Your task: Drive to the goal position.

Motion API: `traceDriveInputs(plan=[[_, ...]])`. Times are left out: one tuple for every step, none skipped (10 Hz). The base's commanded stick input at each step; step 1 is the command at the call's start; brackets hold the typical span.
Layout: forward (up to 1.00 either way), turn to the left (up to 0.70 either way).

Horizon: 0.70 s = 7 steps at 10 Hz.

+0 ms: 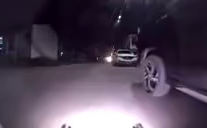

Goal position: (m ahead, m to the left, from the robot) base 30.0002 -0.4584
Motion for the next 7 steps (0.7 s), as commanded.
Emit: traceDriveInputs(plan=[[0.6, -0.15], [0.6, -0.15], [0.6, -0.15], [0.6, -0.15], [0.6, -0.05], [0.6, 0.0], [0.6, 0.0]])
